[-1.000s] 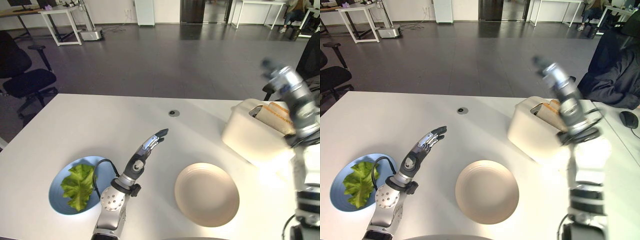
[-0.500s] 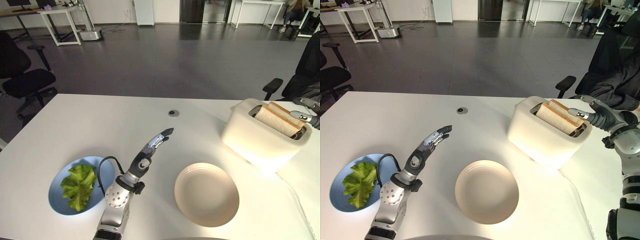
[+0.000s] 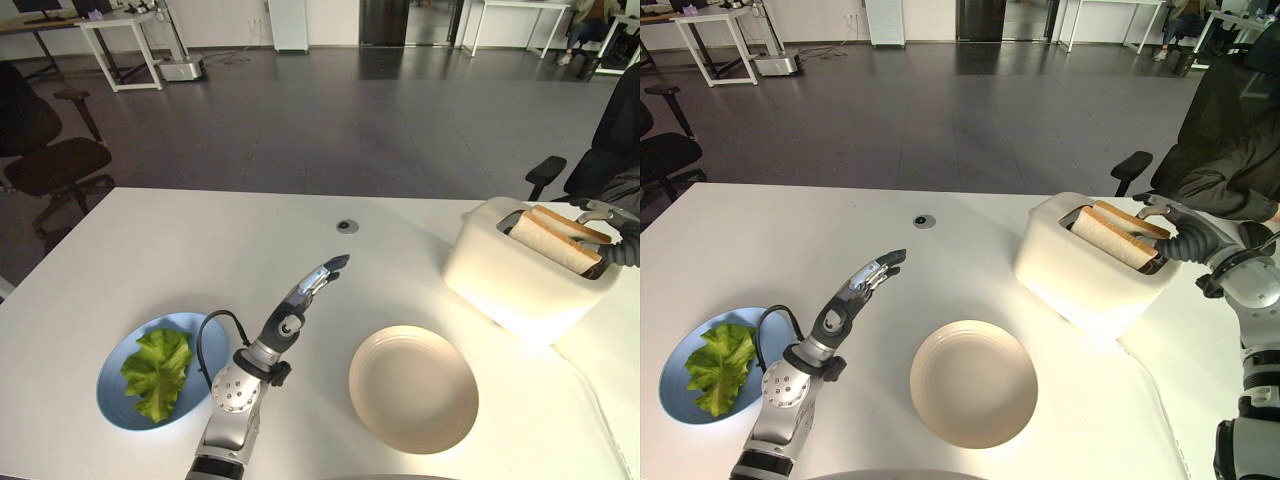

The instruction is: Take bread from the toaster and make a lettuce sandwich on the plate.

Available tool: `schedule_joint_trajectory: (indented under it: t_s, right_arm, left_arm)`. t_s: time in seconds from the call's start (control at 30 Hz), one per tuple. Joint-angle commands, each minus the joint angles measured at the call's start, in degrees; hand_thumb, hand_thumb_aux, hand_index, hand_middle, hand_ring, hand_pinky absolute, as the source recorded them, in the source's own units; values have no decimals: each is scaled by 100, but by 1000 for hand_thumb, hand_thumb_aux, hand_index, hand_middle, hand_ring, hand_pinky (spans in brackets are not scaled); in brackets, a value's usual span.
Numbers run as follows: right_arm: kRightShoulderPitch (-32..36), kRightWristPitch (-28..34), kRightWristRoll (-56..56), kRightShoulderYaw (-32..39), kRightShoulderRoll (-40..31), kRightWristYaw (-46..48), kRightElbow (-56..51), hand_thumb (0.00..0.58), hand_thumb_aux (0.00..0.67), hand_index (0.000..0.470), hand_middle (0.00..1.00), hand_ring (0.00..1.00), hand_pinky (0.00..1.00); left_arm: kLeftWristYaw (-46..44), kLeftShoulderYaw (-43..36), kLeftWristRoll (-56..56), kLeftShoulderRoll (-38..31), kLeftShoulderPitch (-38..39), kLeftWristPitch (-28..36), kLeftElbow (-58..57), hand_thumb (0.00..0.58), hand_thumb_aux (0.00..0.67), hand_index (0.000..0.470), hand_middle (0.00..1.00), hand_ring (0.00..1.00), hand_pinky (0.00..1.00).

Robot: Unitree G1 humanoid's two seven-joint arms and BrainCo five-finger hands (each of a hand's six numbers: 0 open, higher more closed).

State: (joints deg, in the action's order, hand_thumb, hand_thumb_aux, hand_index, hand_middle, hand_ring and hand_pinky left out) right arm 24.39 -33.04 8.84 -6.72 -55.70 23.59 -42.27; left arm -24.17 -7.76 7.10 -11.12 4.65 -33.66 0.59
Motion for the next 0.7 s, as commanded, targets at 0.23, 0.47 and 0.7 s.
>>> schedule_joint_trajectory:
  t_s: [0.23, 0.47, 0.7]
  right_arm:
    - [293, 2071, -2785, -1200, 10, 1793, 1362, 580, 670, 470, 0, 0, 0]
    - [415, 3857, -4413, -1651, -209, 3220, 2718, 580, 670, 470, 0, 0, 0]
    - [-564, 4284, -4426, -400, 238, 4400, 4671, 580, 670, 470, 0, 0, 0]
  left_arm:
    - [88, 512, 52, -405, 32, 323, 586, 0, 0, 0, 0, 0, 0]
    - [97, 1542, -279, -1333, 450, 864, 1724, 0, 0, 0, 0, 0, 0]
    - [-86, 3187, -653, -2215, 1603, 883, 1882, 0, 0, 0, 0, 0, 0]
